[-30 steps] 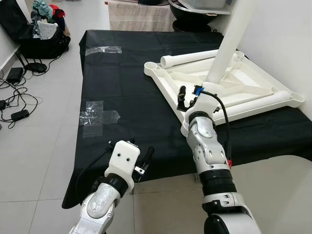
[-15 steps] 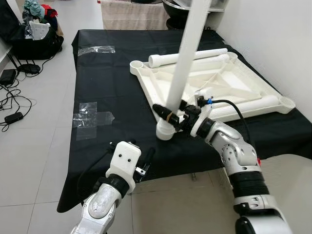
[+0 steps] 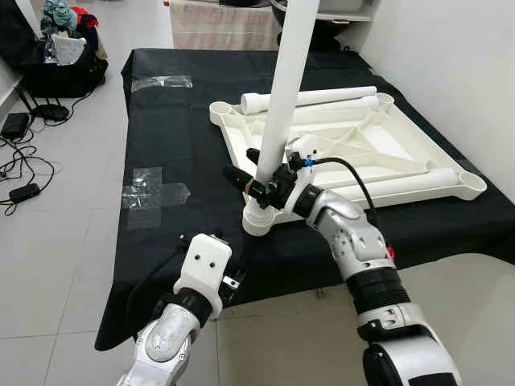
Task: Building children table
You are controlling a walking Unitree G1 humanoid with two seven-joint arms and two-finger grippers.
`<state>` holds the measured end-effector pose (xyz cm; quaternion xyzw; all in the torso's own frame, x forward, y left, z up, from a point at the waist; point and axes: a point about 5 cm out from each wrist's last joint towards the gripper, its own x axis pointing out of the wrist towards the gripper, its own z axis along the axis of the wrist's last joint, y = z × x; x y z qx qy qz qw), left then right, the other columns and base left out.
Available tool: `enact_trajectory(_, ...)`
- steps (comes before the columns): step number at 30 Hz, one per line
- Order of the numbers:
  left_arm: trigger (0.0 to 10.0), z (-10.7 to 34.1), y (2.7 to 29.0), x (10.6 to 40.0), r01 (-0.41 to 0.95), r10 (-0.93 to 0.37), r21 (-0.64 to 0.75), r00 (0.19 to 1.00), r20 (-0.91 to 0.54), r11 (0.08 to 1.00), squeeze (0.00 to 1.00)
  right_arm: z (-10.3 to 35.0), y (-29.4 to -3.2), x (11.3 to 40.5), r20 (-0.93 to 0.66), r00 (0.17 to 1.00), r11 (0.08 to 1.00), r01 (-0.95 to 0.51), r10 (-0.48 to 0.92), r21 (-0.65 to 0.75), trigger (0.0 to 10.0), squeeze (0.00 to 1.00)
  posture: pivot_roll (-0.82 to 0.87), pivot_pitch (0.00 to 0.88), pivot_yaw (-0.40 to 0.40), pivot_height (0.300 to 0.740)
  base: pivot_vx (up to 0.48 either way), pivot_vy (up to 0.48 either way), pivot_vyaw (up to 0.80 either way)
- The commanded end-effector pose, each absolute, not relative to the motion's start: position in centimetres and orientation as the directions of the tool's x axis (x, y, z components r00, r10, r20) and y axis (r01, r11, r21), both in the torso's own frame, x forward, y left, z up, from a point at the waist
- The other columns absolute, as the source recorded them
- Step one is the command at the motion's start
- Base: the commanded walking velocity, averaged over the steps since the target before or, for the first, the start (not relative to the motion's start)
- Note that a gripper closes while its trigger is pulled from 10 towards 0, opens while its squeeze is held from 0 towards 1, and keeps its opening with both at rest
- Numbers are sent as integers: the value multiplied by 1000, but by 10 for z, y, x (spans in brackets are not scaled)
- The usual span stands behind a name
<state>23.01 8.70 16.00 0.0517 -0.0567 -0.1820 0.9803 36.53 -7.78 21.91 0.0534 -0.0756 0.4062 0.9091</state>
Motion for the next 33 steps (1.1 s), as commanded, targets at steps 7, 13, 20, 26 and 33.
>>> enact_trajectory(7, 10000, 159, 85, 229, 357, -368, 118, 925, 92, 927, 0, 209, -105, 380, 133, 967, 973, -226, 217, 57, 0, 0, 70, 159, -132, 740, 0, 0, 0)
enact_trajectory(13, 10000, 159, 85, 230, 356, -368, 120, 925, 93, 927, 0, 202, -131, 364, 69, 973, 973, 212, -219, 94, 0, 0, 69, 161, -130, 740, 0, 0, 0)
enact_trajectory(20, 10000, 160, 84, 230, 355, -367, 123, 925, 95, 927, 0, 196, -123, 354, -1, 941, 937, 336, -337, 94, 0, 0, 69, 161, -132, 740, 0, 0, 0)
enact_trajectory(26, 10000, 160, 84, 230, 354, -366, 122, 926, 97, 927, 0, 206, -103, 355, 110, 977, 973, 162, -181, 162, 10000, 1000, 67, 160, -133, 740, 0, 0, 0)
enact_trajectory(33, 10000, 160, 84, 230, 351, -362, 119, 927, 97, 929, 0, 211, -97, 361, 168, 982, 980, -110, 82, 165, 10000, 0, 65, 162, -133, 740, 0, 0, 0)
